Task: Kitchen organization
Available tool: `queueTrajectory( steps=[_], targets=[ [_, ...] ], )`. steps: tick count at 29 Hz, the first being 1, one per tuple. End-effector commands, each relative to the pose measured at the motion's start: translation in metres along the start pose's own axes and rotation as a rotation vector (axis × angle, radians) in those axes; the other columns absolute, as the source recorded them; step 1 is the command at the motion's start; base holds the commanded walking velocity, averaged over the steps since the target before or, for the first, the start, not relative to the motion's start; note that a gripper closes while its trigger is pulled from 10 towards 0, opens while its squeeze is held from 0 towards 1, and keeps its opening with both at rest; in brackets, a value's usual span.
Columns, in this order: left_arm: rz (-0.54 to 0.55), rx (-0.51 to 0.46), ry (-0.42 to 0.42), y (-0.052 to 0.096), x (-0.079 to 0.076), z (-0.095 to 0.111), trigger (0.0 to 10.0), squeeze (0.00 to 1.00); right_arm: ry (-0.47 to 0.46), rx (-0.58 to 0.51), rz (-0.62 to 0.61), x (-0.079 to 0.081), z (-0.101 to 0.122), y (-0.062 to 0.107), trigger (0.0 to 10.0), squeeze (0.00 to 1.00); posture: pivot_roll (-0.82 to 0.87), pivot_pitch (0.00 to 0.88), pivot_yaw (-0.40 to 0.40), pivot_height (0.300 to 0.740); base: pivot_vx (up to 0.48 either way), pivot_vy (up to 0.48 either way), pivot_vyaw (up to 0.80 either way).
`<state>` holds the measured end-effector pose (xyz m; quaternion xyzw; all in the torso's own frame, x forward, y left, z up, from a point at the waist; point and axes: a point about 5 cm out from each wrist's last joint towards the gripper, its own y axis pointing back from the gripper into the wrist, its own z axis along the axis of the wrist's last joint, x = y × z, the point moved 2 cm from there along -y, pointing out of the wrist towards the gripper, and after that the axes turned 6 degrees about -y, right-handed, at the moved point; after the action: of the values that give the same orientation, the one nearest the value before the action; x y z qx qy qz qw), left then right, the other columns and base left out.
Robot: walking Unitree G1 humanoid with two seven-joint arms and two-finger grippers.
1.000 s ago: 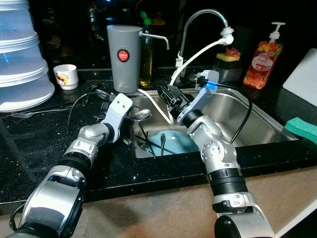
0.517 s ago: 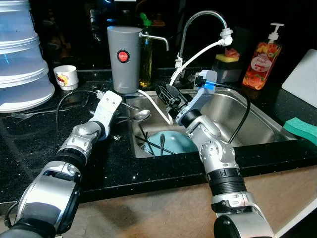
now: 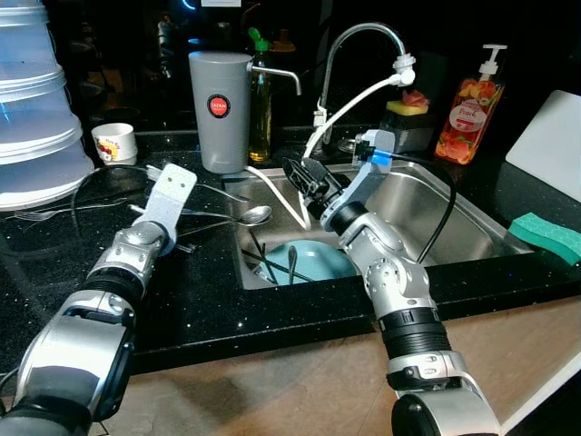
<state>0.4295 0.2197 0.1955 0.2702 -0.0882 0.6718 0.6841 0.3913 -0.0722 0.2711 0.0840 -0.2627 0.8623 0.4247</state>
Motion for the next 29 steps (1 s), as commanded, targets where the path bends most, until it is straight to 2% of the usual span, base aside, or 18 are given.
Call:
queueTrajectory(
  steps=[1, 5, 8, 9, 10, 11, 13, 14, 15, 17, 18, 20, 22, 24, 25, 26, 28, 29],
  targets=[
    [0.025, 0.106, -0.020, 0.003, 0.006, -0.029, 0.0, 0.00, -0.003, 0.015, 0.009, 0.001, -0.004, -0.001, 10.0, 0.00, 0.01, 0.000, -0.028, 0.740, 0.000, 0.000, 0.00],
    [0.049, 0.111, -0.016, 0.004, 0.012, -0.031, 0.0, 0.00, 0.008, 0.048, 0.017, 0.002, -0.011, 0.000, 10.0, 0.00, 0.01, 0.000, -0.030, 0.740, 0.000, 0.000, 0.00],
    [0.065, 0.029, -0.008, 0.002, 0.014, -0.011, 0.0, 0.00, 0.011, 0.044, 0.013, 0.001, -0.010, 0.000, 10.0, 0.00, 0.01, 0.000, -0.031, 0.740, 0.000, 0.000, 0.00],
    [0.065, 0.029, -0.008, 0.002, 0.014, -0.011, 0.0, 0.00, 0.011, 0.044, 0.013, 0.001, -0.010, 0.000, 10.0, 0.00, 0.01, 0.000, -0.031, 0.740, 0.000, 0.000, 0.00],
    [0.060, -0.019, 0.006, 0.002, 0.013, 0.000, 0.0, 0.00, 0.012, 0.042, 0.011, 0.001, -0.009, 0.000, 10.0, 0.00, 0.01, 0.000, -0.028, 0.740, 0.000, 0.000, 0.00],
    [0.047, -0.083, 0.031, 0.002, 0.012, 0.015, 4.6, 0.00, 0.016, 0.042, 0.006, -0.001, -0.009, 0.000, 10.0, 0.00, 0.01, 0.000, -0.028, 0.740, 0.000, 0.000, 0.00],
    [0.039, -0.122, 0.048, 0.002, 0.011, 0.025, 4.6, 0.00, 0.019, 0.041, 0.004, -0.001, -0.008, 0.001, 10.0, 0.00, 0.01, 0.000, -0.028, 0.740, 0.000, 0.000, 0.00],
    [0.023, -0.226, 0.125, 0.004, 0.009, 0.048, 10.0, 0.00, 0.057, 0.054, -0.005, -0.004, -0.009, 0.002, 10.0, 0.00, 0.01, 0.002, -0.021, 0.740, 0.000, 0.000, 0.00],
    [0.023, -0.226, 0.125, 0.004, 0.009, 0.048, 10.0, 0.00, 0.057, 0.054, -0.005, -0.004, -0.009, 0.002, 10.0, 0.00, 0.01, 0.002, -0.021, 0.740, 0.000, 0.000, 0.00],
    [0.049, -0.284, 0.169, 0.008, 0.014, 0.063, 10.0, 0.00, 0.228, 0.142, -0.042, -0.012, -0.020, 0.007, 10.0, 0.00, 0.00, 0.003, -0.017, 0.740, 0.000, 0.000, 0.00],
    [0.049, -0.284, 0.169, 0.008, 0.014, 0.063, 10.0, 0.00, 0.228, 0.142, -0.042, -0.012, -0.020, 0.007, 10.0, 0.00, 0.00, 0.003, -0.017, 0.740, 0.000, 0.000, 0.00],
    [0.096, -0.314, 0.174, 0.012, 0.022, 0.069, 10.0, 0.00, 0.412, 0.246, -0.050, -0.020, -0.037, 0.014, 10.0, 0.00, 0.00, 0.003, -0.016, 0.740, 0.000, 0.000, 0.00],
    [0.112, -0.330, 0.171, 0.015, 0.026, 0.072, 10.0, 0.00, 0.451, 0.278, -0.057, -0.023, -0.043, 0.018, 10.0, 0.00, 0.00, 0.006, -0.015, 0.740, 0.000, 0.000, 0.00],
    [0.112, -0.330, 0.171, 0.015, 0.026, 0.072, 10.0, 0.00, 0.451, 0.278, -0.057, -0.023, -0.043, 0.018, 10.0, 0.00, 0.00, 0.006, -0.015, 0.740, 0.000, 0.000, 0.00],
    [0.150, -0.343, 0.153, 0.019, 0.033, 0.074, 10.0, 0.00, 0.463, 0.300, -0.081, -0.028, -0.048, 0.022, 10.0, 0.00, 0.00, 0.005, -0.017, 0.740, 0.000, 0.000, 0.00],
    [0.150, -0.343, 0.153, 0.019, 0.033, 0.074, 10.0, 0.00, 0.463, 0.300, -0.081, -0.028, -0.048, 0.022, 10.0, 0.00, 0.00, 0.005, -0.017, 0.740, 0.000, 0.000, 0.00],
    [0.229, -0.210, 0.096, 0.021, 0.052, 0.043, 10.0, 0.00, 0.456, 0.325, -0.167, -0.041, -0.057, 0.033, 10.0, 0.00, 0.01, 0.005, -0.020, 0.740, 0.000, 0.000, 0.00],
    [0.229, -0.210, 0.096, 0.021, 0.052, 0.043, 10.0, 0.00, 0.456, 0.325, -0.167, -0.041, -0.057, 0.033, 10.0, 0.00, 0.01, 0.005, -0.020, 0.740, 0.000, 0.000, 0.00]
  ],
)
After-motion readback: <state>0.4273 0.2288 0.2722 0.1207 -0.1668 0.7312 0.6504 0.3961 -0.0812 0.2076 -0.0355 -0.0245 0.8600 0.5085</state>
